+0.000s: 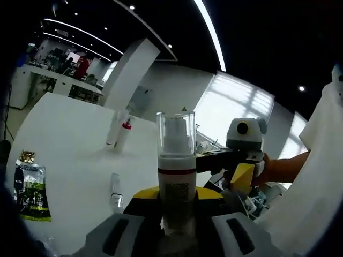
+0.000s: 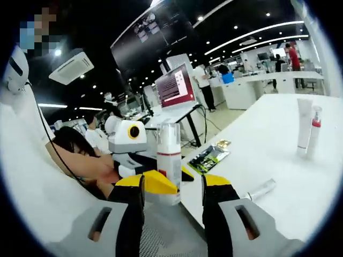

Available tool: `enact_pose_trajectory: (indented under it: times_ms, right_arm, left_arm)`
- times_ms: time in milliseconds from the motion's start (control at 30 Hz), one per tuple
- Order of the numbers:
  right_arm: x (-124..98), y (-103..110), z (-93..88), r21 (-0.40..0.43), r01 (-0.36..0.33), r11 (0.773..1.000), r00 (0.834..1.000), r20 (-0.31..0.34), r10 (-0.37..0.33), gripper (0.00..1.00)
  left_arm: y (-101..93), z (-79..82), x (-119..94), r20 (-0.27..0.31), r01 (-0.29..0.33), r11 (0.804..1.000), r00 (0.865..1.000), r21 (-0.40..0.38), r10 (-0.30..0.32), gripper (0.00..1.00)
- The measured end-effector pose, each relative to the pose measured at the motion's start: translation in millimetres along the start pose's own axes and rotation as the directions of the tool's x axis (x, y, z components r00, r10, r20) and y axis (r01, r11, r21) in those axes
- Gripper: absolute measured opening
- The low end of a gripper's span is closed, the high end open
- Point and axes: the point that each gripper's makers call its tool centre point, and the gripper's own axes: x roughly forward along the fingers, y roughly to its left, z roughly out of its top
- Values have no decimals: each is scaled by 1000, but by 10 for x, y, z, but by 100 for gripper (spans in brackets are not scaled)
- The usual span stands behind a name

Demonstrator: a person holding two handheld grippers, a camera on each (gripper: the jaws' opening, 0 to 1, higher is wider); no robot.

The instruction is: Arrange the skincare products in the storage area until every visible bottle or jar stands upright without overlapping.

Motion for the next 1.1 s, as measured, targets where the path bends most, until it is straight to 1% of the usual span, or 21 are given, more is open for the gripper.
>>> enact_pose_trajectory:
  times_ms: [67,100,133,167,267,333,400,433,600,667,767,867,933,1000,1033,1067,1100]
  right_arm:
    - [83,6,-12,-16,0,1000,1000,-21,0,39]
    - [120,6,-49,-30,-3,1000,999,-49,1,38]
    - [145,5,-65,-31,-5,999,998,-58,3,37]
    - [173,11,-100,-32,-8,999,997,-82,5,36]
    - [205,20,-145,-38,-12,999,994,-106,8,32]
    - [212,21,-167,-30,-15,999,993,-114,11,28]
    - [207,41,-185,-25,-30,999,992,-125,26,21]
    - [209,48,-197,-14,-30,999,991,-130,28,21]
    - [188,38,-224,-24,-20,1000,989,-144,16,20]
    - [180,35,-226,-30,-18,999,989,-146,13,20]
    - [162,6,-238,-12,-14,1000,990,-143,12,20]
    - [139,-37,-199,10,-5,1000,993,-120,6,20]
    - [104,-88,-124,31,7,999,996,-92,-5,20]
    - [73,-135,-83,39,14,999,997,-82,-11,20]
    - [48,-180,-55,46,21,999,997,-74,-17,20]
    - [33,-214,-41,46,29,999,997,-70,-25,20]
    - [1,-263,-17,55,36,998,998,-61,-33,20]
  left_arm:
    - [-29,-44,13,-22,6,1000,1000,27,-6,23]
    - [-36,-59,18,-29,8,999,1000,39,-7,23]
    - [-45,-80,25,-40,9,998,999,55,-7,23]
    - [-54,-97,31,-48,12,998,999,65,-9,23]
    - [-72,-126,40,-62,16,996,998,88,-10,23]
    - [-87,-153,43,-75,22,994,997,105,-14,23]
    - [-86,-169,48,-83,19,993,997,114,-10,23]
    - [-70,-178,48,-88,13,993,996,118,-2,23]
    - [-74,-214,60,-104,11,989,995,150,5,23]
    - [-77,-215,63,-105,11,989,994,150,5,23]
    - [-70,-232,72,-115,4,992,993,124,10,23]
    - [-39,-276,78,-138,-19,991,990,135,38,25]
    - [-6,-312,87,-154,-40,986,986,162,66,28]
    - [29,-344,91,-168,-64,978,981,196,98,29]
    - [70,-353,91,-171,-85,968,977,236,128,29]
    - [77,-365,97,-175,-94,966,975,241,138,29]
    - [94,-376,103,-177,-107,960,972,259,156,29]
